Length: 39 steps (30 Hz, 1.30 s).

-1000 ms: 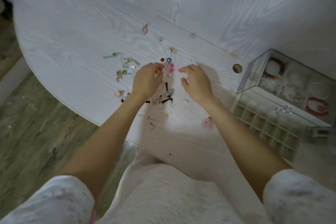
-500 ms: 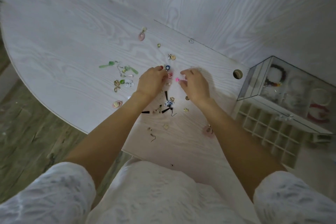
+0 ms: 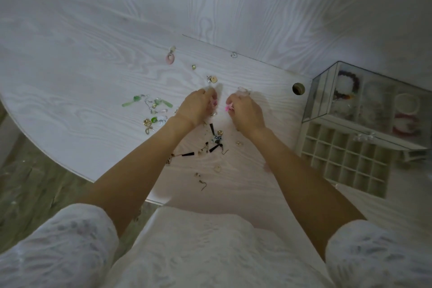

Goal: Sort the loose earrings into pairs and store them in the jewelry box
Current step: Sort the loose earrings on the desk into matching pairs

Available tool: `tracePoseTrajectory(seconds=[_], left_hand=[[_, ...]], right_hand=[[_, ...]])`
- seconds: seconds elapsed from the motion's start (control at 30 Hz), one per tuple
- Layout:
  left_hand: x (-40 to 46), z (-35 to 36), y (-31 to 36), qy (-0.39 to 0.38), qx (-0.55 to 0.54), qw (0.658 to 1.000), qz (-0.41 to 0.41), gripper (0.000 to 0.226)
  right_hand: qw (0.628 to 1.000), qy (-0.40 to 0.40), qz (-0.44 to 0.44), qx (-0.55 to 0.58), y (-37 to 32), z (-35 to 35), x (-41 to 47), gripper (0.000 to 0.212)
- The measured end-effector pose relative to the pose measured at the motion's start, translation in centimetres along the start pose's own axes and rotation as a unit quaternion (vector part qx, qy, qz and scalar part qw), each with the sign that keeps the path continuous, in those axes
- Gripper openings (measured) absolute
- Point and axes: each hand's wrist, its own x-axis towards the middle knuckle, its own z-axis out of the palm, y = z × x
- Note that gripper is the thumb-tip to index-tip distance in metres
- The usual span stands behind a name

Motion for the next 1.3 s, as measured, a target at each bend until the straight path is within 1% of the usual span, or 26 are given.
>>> tracePoseTrajectory(seconds=[0.1, 0.23, 0.3, 0.37, 0.47, 0.53, 0.63, 0.77, 0.87, 0.97, 1.1, 1.3], left_hand=[[-0.5, 0.2, -0.4, 0.011, -0.014, 1.000, -0.003, 0.018], [-1.9, 0.6, -0.2, 0.090, -0.090, 0.991, -0.034, 0.011], [-2.8, 0.7, 1.4, 0.122, -0.147, 0.981, -0.030, 0.011], [-3.6, 1.4, 4.3, 0.113, -0.188, 0.976, -0.006, 0.010], [-4.1, 3.9, 8.8, 0.053, -0.183, 0.981, 0.043, 0.009], [-3.9, 6.0, 10.8, 0.026, -0.148, 0.987, 0.061, 0.011], [-3.2, 7.7, 12.0, 0.019, -0.116, 0.992, 0.046, 0.016], [-2.5, 8.6, 12.1, 0.011, -0.098, 0.995, 0.018, 0.030], [-2.7, 8.7, 11.9, 0.009, -0.101, 0.995, 0.012, 0.039], [-2.8, 9.0, 12.1, 0.015, -0.115, 0.993, 0.003, 0.035], [-2.9, 9.3, 13.2, 0.031, -0.154, 0.988, -0.005, 0.023], [-3.3, 9.7, 13.8, 0.025, -0.191, 0.981, -0.012, 0.023]], right_hand=[[0.997, 0.027, 0.040, 0.060, 0.6, -0.8, -1.0, 0.014], [0.978, 0.094, 0.121, 0.140, 2.3, -2.8, -4.1, 0.012], [0.966, 0.105, 0.170, 0.164, 3.6, -3.4, -6.0, 0.010], [0.959, 0.095, 0.213, 0.163, 4.9, -3.3, -7.6, 0.009], [0.952, 0.084, 0.243, 0.164, 6.0, -2.7, -9.0, 0.008], [0.952, 0.079, 0.250, 0.160, 6.4, -2.7, -9.5, 0.009], [0.960, 0.062, 0.240, 0.129, 6.6, -2.7, -9.9, 0.011], [0.974, 0.034, 0.218, 0.060, 7.1, -3.3, -10.4, 0.026], [0.980, 0.013, 0.194, 0.042, 7.3, -3.5, -10.7, 0.036], [0.981, -0.008, 0.185, 0.050, 7.1, -3.3, -11.0, 0.040], [0.980, 0.001, 0.186, 0.067, 6.9, -3.0, -11.3, 0.028], [0.979, -0.011, 0.193, 0.070, 6.9, -3.3, -11.5, 0.031]])
